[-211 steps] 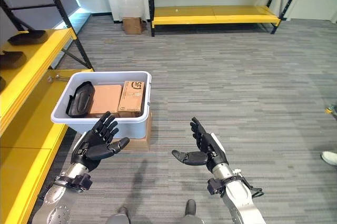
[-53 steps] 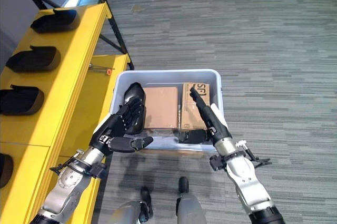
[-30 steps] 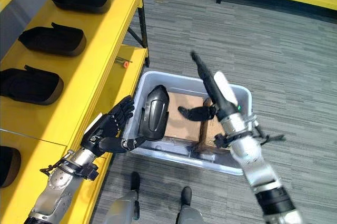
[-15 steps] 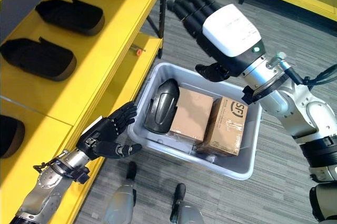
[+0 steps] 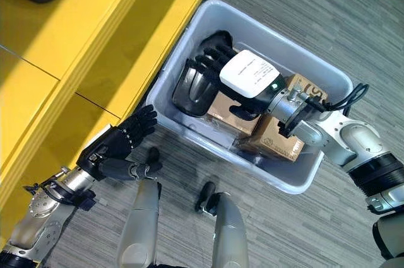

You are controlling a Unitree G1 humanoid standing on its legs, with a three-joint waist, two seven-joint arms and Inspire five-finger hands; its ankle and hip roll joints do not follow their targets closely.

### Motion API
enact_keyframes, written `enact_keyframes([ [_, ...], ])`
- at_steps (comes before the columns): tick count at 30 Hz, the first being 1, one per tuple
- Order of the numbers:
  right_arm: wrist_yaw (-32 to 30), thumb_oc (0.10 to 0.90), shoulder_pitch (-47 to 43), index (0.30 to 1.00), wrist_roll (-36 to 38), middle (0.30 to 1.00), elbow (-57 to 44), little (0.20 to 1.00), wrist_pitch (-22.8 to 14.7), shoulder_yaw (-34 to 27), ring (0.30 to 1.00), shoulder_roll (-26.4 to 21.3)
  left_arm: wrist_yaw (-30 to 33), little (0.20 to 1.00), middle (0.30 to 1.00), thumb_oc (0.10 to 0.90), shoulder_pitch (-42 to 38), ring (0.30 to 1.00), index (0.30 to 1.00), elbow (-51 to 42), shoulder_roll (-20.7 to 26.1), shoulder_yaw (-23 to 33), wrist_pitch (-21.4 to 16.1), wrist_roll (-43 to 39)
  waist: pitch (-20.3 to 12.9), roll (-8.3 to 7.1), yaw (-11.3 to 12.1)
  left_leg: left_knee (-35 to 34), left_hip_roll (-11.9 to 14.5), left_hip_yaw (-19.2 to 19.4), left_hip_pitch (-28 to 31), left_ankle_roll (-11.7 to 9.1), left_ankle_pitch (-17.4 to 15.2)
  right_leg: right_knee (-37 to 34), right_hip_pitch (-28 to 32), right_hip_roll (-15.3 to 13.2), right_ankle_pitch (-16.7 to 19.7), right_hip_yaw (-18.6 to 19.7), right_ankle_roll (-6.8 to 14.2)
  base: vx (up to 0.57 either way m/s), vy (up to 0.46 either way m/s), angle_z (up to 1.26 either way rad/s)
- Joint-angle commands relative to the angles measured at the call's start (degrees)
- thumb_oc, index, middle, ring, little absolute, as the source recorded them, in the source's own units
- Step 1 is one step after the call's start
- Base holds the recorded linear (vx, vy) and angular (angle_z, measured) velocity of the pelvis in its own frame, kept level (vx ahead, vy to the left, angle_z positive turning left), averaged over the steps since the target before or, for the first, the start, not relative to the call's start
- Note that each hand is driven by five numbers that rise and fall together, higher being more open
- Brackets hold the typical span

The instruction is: Move parts from the plastic box to the shelf.

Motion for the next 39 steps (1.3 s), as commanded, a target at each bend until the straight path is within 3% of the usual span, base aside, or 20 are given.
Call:
enact_keyframes([
  [1,-5.6,0.9,-5.5,1.0,1.0,1.0,-2.6,1.0,2.3,-4.9,1.0,-2.5,-0.8,1.0,1.0,0.9,-1.3,1.0,1.0,-8.8,-0.7,0.7,-7.2,-1.2,-0.9,3.13,-0.5,0.8,-4.1,2.3,-1.4,4.8,-3.8,6.1,1.8,2.6,-6.8,3.1,-1.3,-0.08,-0.022,-0.14],
  [6,-8.7,0.9,-4.6,1.0,-1.7,1.0,-1.7,1.0,5.0,-6.3,1.0,-2.1,-0.9,1.0,1.0,0.9,-2.0,1.0,1.0,-8.6,-0.5,0.1,-7.0,-1.0,-0.9,3.54,-1.1,6.9,-5.5,2.4,-7.1,6.0,-6.4,10.7,-4.5,2.2,-7.8,4.3,-1.7,-0.07,-0.016,-0.01],
  [10,-10.3,0.9,-4.6,1.0,-3.4,1.0,-1.2,1.0,5.0,-7.2,1.0,-2.2,-1.1,1.0,1.0,0.9,-2.2,1.0,1.0,-8.6,-0.4,0.0,-7.0,-1.2,-0.9,3.89,-1.3,8.9,-6.0,2.5,-9.3,6.2,-7.2,11.7,-6.8,2.1,-7.8,4.4,-1.9,-0.04,0.0,-0.05],
  [20,-14.2,0.9,-14.9,1.0,-12.2,1.0,-0.5,1.0,9.9,-2.5,1.0,-3.3,-2.1,1.0,1.0,0.9,-2.9,1.0,1.0,-9.3,0.2,-0.1,-6.9,-2.8,-0.9,5.33,-0.4,12.8,-7.5,3.0,-14.3,7.1,-8.8,14.2,-12.0,1.6,-7.9,4.6,-2.2,-0.01,0.0,-0.01],
  [24,-12.7,0.9,-17.2,1.0,-13.0,1.0,-0.9,1.0,10.9,-1.1,1.0,-3.1,-2.6,1.0,1.0,0.9,-2.8,1.0,1.0,-9.3,0.4,0.0,-8.6,0.0,-0.9,5.62,-0.1,14.1,-8.0,3.0,-15.8,7.3,-9.1,15.6,-13.5,1.4,-8.3,4.7,-2.2,0.0,-0.008,0.01],
  [36,-4.7,0.9,-23.4,1.0,-14.0,1.0,-1.2,1.0,12.4,7.2,1.0,-1.6,-3.9,1.0,1.0,0.9,-2.0,1.0,1.0,-9.1,1.2,0.1,-8.0,-2.6,-0.9,5.88,1.1,16.0,-8.9,2.5,-18.7,7.5,-9.1,17.7,-16.4,1.7,-8.7,4.2,-2.6,0.0,-0.008,0.03],
  [39,-6.2,0.9,-25.0,1.0,-11.7,1.0,2.2,1.0,15.4,9.7,1.0,-0.9,-4.0,1.0,1.0,0.9,-2.6,1.0,1.0,-7.8,1.4,0.0,-8.5,-3.3,-0.9,6.0,1.3,16.5,-8.9,2.4,-20.4,7.5,-8.9,18.7,-18.1,1.7,-8.9,4.1,-2.8,0.0,0.0,0.0],
])
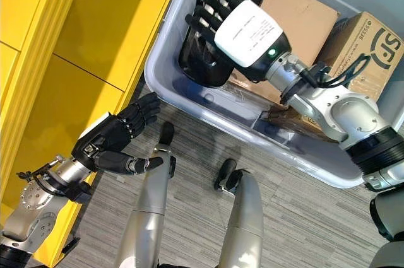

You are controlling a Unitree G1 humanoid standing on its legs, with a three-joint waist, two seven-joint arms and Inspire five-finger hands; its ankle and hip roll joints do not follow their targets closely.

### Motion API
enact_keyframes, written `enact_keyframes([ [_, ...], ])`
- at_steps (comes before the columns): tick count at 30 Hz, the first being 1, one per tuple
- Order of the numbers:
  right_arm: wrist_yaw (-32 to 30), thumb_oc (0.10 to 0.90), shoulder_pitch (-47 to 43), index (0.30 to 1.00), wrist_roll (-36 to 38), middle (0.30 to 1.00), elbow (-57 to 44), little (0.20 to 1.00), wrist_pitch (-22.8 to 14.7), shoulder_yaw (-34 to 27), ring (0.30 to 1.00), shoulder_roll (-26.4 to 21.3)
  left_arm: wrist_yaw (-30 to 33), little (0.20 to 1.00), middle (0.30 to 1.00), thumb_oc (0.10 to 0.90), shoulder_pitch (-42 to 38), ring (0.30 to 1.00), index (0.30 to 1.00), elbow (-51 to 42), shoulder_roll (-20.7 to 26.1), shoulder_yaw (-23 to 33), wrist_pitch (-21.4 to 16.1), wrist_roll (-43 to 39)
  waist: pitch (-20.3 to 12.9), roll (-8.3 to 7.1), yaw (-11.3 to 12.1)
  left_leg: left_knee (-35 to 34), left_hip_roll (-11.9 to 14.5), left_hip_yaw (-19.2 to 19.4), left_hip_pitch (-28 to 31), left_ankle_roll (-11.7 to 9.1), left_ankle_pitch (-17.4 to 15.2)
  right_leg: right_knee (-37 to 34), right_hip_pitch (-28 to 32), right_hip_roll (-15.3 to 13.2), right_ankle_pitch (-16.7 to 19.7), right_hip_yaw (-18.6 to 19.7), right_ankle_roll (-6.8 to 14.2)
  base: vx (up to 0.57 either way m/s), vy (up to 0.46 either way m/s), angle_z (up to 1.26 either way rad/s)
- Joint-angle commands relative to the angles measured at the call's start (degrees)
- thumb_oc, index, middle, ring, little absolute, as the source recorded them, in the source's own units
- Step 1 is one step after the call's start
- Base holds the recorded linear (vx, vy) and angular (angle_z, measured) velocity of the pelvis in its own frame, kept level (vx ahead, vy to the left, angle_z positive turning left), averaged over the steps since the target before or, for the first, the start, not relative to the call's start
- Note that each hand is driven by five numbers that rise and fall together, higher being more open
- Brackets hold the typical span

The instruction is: Move parts from the plastic box to the shelf.

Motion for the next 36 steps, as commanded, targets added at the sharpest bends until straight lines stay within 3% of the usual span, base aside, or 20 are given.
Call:
enact_keyframes([
  [1,-3.7,0.9,-7.5,1.0,3.7,1.0,0.8,1.0,2.1,-2.8,1.0,-2.1,-2.3,1.0,1.0,0.9,-0.2,1.0,1.0,-6.2,-0.9,-0.1,-6.6,-2.6,-0.9,3.51,0.3,-4.3,-3.0,2.5,1.6,6.8,-2.8,2.8,2.2,5.6,-4.6,-1.0,-3.5,0.0,0.0,0.0],
  [8,-12.2,0.9,-2.5,1.0,3.3,1.0,2.9,1.0,6.9,-7.6,1.0,-0.9,-1.0,1.0,1.0,0.9,-0.8,1.0,1.0,-6.0,-2.1,-1.3,-6.0,-1.7,-0.9,3.57,-0.7,-3.5,-2.8,2.5,-0.8,6.9,-2.9,3.2,-0.4,6.0,-4.3,-0.8,-3.1,0.0,0.0,0.0],
  [15,-15.6,0.9,-0.6,1.0,2.6,1.0,6.0,1.0,13.7,-11.0,1.0,1.3,-1.1,1.0,1.0,0.9,-2.5,1.0,1.0,-5.4,-2.4,-3.5,-5.1,-1.1,-0.9,4.85,-1.5,-0.8,-3.3,3.5,-3.4,7.1,-4.5,4.5,-3.0,6.1,-4.5,0.1,-3.0,-0.01,0.037,-0.03],
  [18,-14.8,0.9,-1.7,1.0,3.0,1.0,7.9,1.0,14.1,-11.0,1.0,1.9,-0.4,1.0,1.0,0.9,-3.2,1.0,1.0,-6.0,-2.6,-3.9,-4.9,-1.5,-0.9,5.64,-1.5,1.0,-4.1,3.9,-4.7,7.1,-5.4,5.5,-4.3,6.1,-4.7,0.6,-2.9,0.01,0.033,0.0],
  [25,-14.6,0.9,-2.3,1.0,3.4,1.0,8.5,1.0,13.8,-10.3,1.0,1.9,0.0,1.0,1.0,0.9,-3.4,1.0,1.0,-6.0,-2.7,-3.9,-4.6,-1.9,-0.9,5.76,-1.5,1.3,-4.2,3.9,-5.0,7.1,-5.5,5.8,-4.6,6.0,-4.8,0.7,-2.9,0.0,0.0,0.0],
  [26,-11.0,0.9,-3.4,1.0,0.7,1.0,9.1,1.0,12.9,-7.7,1.0,1.1,0.2,1.0,1.0,0.9,-3.8,1.0,1.0,-5.4,-2.3,-4.0,-4.8,-2.3,-0.9,5.78,-1.2,1.1,-4.4,4.2,-5.7,7.0,-5.3,5.7,-5.2,6.0,-4.7,0.6,-3.0,0.0,0.035,0.0],
  [27,-9.8,0.9,-3.9,1.0,2.6,1.0,9.1,1.0,13.4,-5.4,1.0,-0.1,-0.5,1.0,1.0,0.9,-3.8,1.0,1.0,-5.0,-2.1,-3.7,-5.1,-3.0,-0.9,5.7,-1.5,0.5,-4.1,4.2,-6.1,7.0,-4.7,5.4,-5.7,6.0,-4.5,0.5,-2.9,0.0,0.035,-0.01],
  [34,-9.9,0.9,-4.3,1.0,3.1,1.0,9.1,1.0,13.6,-4.9,1.0,-0.2,-0.5,1.0,1.0,0.9,-3.7,1.0,1.0,-5.1,-2.1,-3.6,-5.2,-3.2,-0.9,5.73,-1.6,0.4,-4.1,4.2,-6.1,7.0,-4.7,5.4,-5.9,6.0,-4.5,0.5,-2.9,0.0,0.0,0.0],
  [35,-2.9,0.9,-6.6,1.0,6.8,1.0,12.1,1.0,13.5,-1.8,1.0,-0.7,-0.7,1.0,1.0,0.9,-4.1,1.0,1.0,-5.0,-0.7,-4.0,-5.4,-3.8,-0.9,5.5,-0.6,0.8,-4.3,4.2,-7.4,6.8,-4.5,6.0,-6.7,5.7,-4.7,0.1,-3.1,0.0,0.0,0.0],
  [36,-2.2,0.9,-7.8,1.0,7.0,1.0,12.6,1.0,13.4,-0.7,1.0,-0.6,-0.8,1.0,1.0,0.9,-4.2,1.0,1.0,-4.9,-1.0,-3.8,-5.4,-3.9,-0.9,5.67,-0.8,1.1,-4.3,4.2,-7.8,6.8,-4.6,6.2,-7.0,5.7,-4.8,0.1,-3.1,0.0,0.0,0.0],
])
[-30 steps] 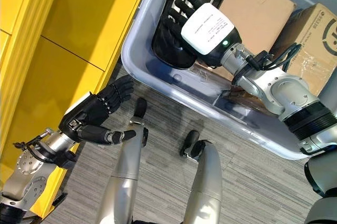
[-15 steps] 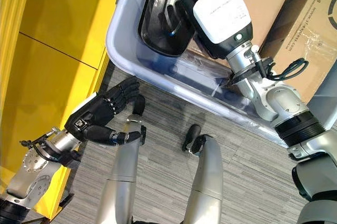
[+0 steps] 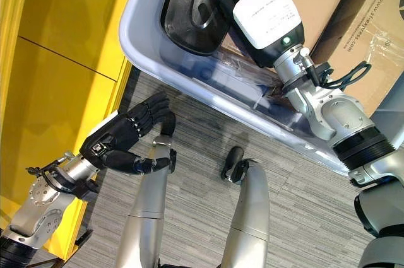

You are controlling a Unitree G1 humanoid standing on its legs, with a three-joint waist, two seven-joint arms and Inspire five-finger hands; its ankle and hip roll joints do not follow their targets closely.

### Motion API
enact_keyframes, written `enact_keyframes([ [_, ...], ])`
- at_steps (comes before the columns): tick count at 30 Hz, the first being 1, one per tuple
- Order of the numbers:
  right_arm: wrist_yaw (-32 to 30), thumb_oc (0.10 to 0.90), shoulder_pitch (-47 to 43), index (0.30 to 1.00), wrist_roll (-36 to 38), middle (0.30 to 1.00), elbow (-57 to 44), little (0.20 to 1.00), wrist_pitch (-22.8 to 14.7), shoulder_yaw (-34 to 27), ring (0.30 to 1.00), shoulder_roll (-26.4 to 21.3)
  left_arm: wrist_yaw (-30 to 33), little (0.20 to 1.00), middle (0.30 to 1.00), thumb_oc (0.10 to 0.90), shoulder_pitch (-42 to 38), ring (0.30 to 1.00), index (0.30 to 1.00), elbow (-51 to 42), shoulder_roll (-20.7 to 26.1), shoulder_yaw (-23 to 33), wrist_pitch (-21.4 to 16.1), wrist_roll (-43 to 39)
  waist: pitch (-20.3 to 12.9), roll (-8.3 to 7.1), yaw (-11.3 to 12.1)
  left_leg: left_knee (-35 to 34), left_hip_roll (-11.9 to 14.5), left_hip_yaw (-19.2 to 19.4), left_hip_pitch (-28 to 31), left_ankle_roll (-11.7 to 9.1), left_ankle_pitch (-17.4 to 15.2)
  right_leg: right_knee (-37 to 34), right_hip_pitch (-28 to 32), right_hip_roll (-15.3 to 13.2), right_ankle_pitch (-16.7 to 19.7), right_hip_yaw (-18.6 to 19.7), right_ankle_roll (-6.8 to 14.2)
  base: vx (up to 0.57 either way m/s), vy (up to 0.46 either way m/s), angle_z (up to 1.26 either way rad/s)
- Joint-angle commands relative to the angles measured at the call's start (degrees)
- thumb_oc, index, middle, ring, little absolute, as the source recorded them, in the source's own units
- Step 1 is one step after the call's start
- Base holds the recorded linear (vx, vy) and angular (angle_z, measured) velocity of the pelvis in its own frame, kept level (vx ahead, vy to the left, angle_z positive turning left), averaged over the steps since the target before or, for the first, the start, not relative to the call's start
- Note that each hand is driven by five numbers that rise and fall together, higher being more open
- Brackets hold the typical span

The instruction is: Move parts from the plastic box to the shelf.

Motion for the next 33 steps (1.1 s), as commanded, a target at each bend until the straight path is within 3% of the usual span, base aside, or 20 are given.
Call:
enact_keyframes([
  [1,9.0,0.9,-11.9,1.0,4.6,1.0,7.9,1.0,3.7,5.5,1.0,-5.2,-1.6,1.0,1.0,0.9,-1.3,1.0,1.0,-5.1,-1.0,0.5,-4.8,-3.8,-0.8,3.79,1.1,-1.9,-3.4,3.9,-0.2,6.8,-4.3,1.8,1.9,5.7,-4.4,-2.1,-3.4,0.0,0.0,0.0],
  [7,15.3,0.9,-17.3,1.0,5.4,1.0,8.9,1.0,4.9,13.1,1.0,-6.7,-1.7,1.0,1.0,0.9,-0.8,1.0,1.0,-5.2,0.4,0.6,-5.3,-5.3,-0.8,3.47,1.4,-0.9,-3.6,3.6,-2.2,6.8,-4.1,2.9,0.3,5.6,-4.5,-2.5,-3.7,0.01,-0.002,0.0],
  [22,23.7,0.9,-23.7,1.0,12.0,1.0,14.2,1.0,5.4,19.5,1.0,-8.0,-2.0,1.0,1.0,0.9,0.0,1.0,1.0,-5.8,1.4,1.5,-5.9,-6.2,-0.8,3.51,2.3,2.7,-5.1,3.7,-7.7,6.7,-4.0,7.1,-3.8,4.9,-5.5,-3.0,-4.1,0.02,-0.004,0.02],
  [23,23.7,0.631,-23.8,0.624,12.0,0.624,14.5,0.624,5.3,19.6,0.624,-7.9,-2.0,1.0,1.0,0.9,0.0,1.0,1.0,-5.9,1.3,1.4,-5.9,-6.1,-0.8,3.53,2.4,2.8,-5.1,3.7,-7.8,6.7,-4.1,7.2,-3.8,4.9,-5.5,-3.0,-4.1,0.0,0.0,0.0],
  [24,23.3,0.4,-23.9,0.3,12.2,0.3,15.1,0.3,4.9,19.7,0.3,-7.6,-2.0,1.0,1.0,0.9,-0.1,1.0,1.0,-5.9,1.2,1.4,-5.9,-6.1,-0.8,3.59,2.4,2.9,-5.2,3.7,-8.0,6.7,-4.1,7.3,-4.0,4.8,-5.6,-3.0,-4.1,0.02,0.003,0.03],
  [28,18.4,0.4,-24.3,0.3,12.8,0.3,16.0,0.3,-0.7,19.2,0.3,-6.4,-2.0,1.0,1.0,0.9,-0.4,1.0,1.0,-5.7,0.8,0.9,-6.2,-5.9,-0.8,3.87,2.6,3.6,-5.6,3.7,-8.6,6.7,-4.2,7.8,-4.4,4.9,-5.7,-3.0,-4.1,0.01,0.002,0.01],
  [33,13.8,0.4,-22.7,0.3,11.0,0.3,16.3,0.3,-2.8,18.3,0.3,-5.6,-2.1,1.0,1.0,0.9,-0.6,1.0,1.0,-5.7,0.1,0.6,-6.7,-6.7,-0.8,4.4,2.8,4.1,-5.8,3.9,-9.1,6.8,-4.3,8.2,-4.9,4.7,-5.8,-2.9,-4.1,0.0,0.003,0.01],
])
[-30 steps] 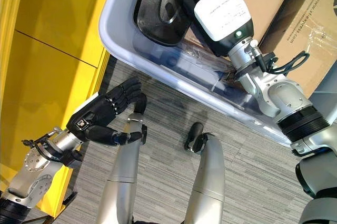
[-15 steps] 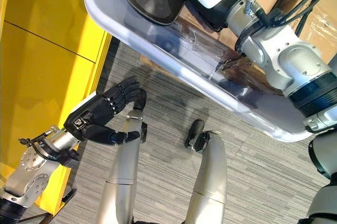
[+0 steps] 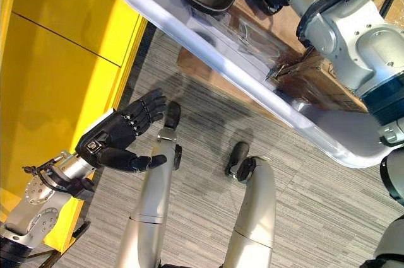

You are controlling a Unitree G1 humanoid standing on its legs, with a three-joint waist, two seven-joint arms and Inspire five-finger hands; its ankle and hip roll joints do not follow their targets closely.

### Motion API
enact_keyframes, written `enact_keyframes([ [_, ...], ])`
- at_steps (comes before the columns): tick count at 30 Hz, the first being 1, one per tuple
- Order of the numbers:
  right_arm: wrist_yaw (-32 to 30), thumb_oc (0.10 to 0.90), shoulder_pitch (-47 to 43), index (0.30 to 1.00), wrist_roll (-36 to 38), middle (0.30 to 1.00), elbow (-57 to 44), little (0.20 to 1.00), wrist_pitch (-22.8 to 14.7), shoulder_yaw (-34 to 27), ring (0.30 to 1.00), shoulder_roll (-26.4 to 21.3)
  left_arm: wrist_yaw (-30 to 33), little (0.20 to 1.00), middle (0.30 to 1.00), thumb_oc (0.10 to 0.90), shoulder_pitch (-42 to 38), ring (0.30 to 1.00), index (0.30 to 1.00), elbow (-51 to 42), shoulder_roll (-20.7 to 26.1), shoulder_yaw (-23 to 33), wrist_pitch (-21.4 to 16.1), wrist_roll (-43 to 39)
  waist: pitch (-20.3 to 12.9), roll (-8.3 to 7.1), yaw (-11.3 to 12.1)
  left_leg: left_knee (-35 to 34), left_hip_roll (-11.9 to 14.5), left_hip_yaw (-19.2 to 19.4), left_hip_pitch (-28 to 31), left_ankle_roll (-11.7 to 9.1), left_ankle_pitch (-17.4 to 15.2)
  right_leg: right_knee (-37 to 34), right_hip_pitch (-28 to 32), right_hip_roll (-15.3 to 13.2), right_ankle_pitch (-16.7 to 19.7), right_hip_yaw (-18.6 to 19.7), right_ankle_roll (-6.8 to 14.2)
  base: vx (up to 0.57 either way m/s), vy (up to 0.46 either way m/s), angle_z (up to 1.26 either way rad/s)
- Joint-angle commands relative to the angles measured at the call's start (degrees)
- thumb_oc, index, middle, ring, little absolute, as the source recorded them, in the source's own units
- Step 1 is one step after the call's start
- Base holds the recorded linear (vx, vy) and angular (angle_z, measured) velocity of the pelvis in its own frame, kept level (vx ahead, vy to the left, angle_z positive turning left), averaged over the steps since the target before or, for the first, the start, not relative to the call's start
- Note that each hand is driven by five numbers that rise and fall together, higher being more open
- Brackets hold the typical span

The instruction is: Move parts from the plastic box to the shelf.

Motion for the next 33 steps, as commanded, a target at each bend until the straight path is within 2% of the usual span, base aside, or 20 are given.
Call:
enact_keyframes([
  [1,-0.1,0.4,3.3,0.3,-2.2,0.3,8.2,0.3,1.4,4.6,0.3,-1.1,-1.9,1.0,1.0,0.9,-0.6,1.0,1.0,-5.8,-2.1,0.9,-6.5,-2.4,-0.4,3.69,1.6,-0.2,-2.8,5.8,-2.3,7.5,-4.1,5.0,0.9,5.0,-5.4,-4.1,-4.5,0.0,0.0,0.0],
  [6,-5.0,0.4,6.1,0.3,-0.1,0.3,12.2,0.3,1.4,2.7,0.3,1.3,-2.1,1.0,1.0,0.9,-1.8,1.0,1.0,-5.7,-2.5,0.3,-6.9,-3.1,-0.4,4.31,1.8,-0.3,-3.0,5.8,-2.6,7.6,-4.1,4.7,0.6,5.0,-5.3,-4.0,-4.4,-0.02,0.013,0.03],
  [12,-6.3,0.4,6.4,0.3,-1.9,0.3,14.7,0.3,-0.4,2.1,0.3,5.6,-1.9,1.0,1.0,0.9,-3.9,1.0,1.0,-5.1,-3.4,-1.2,-7.2,-3.0,-0.4,5.2,2.1,-1.7,-2.7,5.9,-1.4,7.6,-4.0,2.9,1.2,4.9,-5.0,-3.8,-4.2,-0.05,0.011,0.0],
  [15,-7.9,0.4,7.3,0.3,-2.6,0.3,15.7,0.3,-2.0,1.5,0.3,8.2,-1.9,1.0,1.0,0.9,-5.3,1.0,1.0,-4.8,-3.8,-1.9,-7.8,-2.7,-0.4,5.54,2.1,-4.2,-2.1,5.9,0.7,7.8,-3.6,0.5,2.9,5.1,-4.2,-3.7,-3.8,-0.1,0.025,-0.01],
  [21,-15.9,0.4,11.6,0.3,0.4,0.3,14.4,0.3,-3.7,-1.1,0.3,9.1,-1.1,1.0,1.0,0.9,-6.5,1.0,1.0,-4.9,-3.9,-1.9,-9.0,-2.3,-0.4,5.33,1.2,-9.1,-0.1,6.0,5.7,8.1,-2.6,-4.3,6.4,5.6,-2.5,-3.3,-3.3,-0.1,0.035,0.0],
  [22,-18.4,0.4,13.6,0.3,1.5,0.3,12.4,0.3,-4.9,-3.5,0.3,9.1,-0.7,1.0,1.0,0.9,-6.8,1.0,1.0,-5.2,-3.9,-1.7,-9.0,-2.2,-0.4,4.97,0.5,-11.5,0.8,6.0,8.3,7.9,-2.1,-6.5,8.6,5.8,-1.9,-3.0,-3.1,-0.09,0.027,-0.07],
  [24,-19.7,0.4,15.7,0.3,2.1,0.3,10.5,0.3,-5.5,-5.6,0.3,9.0,-0.2,1.0,1.0,0.9,-6.6,1.0,1.0,-5.3,-4.0,-1.5,-9.0,-1.7,-0.4,4.69,0.2,-13.7,1.6,6.1,10.6,7.8,-1.5,-8.3,10.5,6.1,-1.4,-2.8,-3.0,-0.12,0.033,-0.07],
  [26,-21.8,0.4,20.7,0.3,1.6,0.3,4.7,0.3,-6.8,-10.7,0.3,8.2,1.0,1.0,1.0,0.9,-6.3,1.0,1.0,-5.3,-4.5,-0.9,-9.2,0.3,-0.4,3.97,-1.1,-17.4,3.0,6.1,15.5,7.4,-0.4,-12.1,15.2,5.9,-0.6,-2.4,-2.7,-0.12,0.026,-0.1],
  [28,-22.4,0.4,22.6,0.3,0.8,0.3,2.2,0.3,-6.5,-12.3,0.3,7.6,1.3,1.0,1.0,0.9,-6.0,1.0,1.0,-5.6,-4.7,-0.5,-9.0,0.3,-0.4,3.75,-1.6,-18.6,3.4,6.3,17.3,7.2,-0.1,-13.4,16.8,5.9,-0.3,-2.2,-2.6,-0.08,0.037,-0.07],
  [30,-25.5,0.4,30.8,0.3,-1.2,0.3,-4.7,0.3,-5.6,-19.1,0.3,5.8,1.6,1.0,1.0,0.9,-3.9,1.0,1.0,-6.5,-5.1,1.3,-8.9,1.1,-0.4,2.76,-3.3,-23.8,4.9,7.4,25.7,6.3,1.1,-19.5,24.8,6.3,1.1,-2.0,-2.0,-0.13,0.078,-0.17],
  [33,-26.9,0.4,33.8,0.3,-3.2,0.3,-7.4,0.3,-4.8,-22.8,0.3,4.8,0.9,1.0,1.0,0.9,-3.7,1.0,1.0,-6.7,-5.1,2.5,-9.0,0.9,-0.4,2.54,-3.7,-27.4,5.9,8.2,29.5,6.0,3.5,-23.2,28.4,6.4,3.4,-3.1,-1.9,-0.13,0.057,-0.23],
])
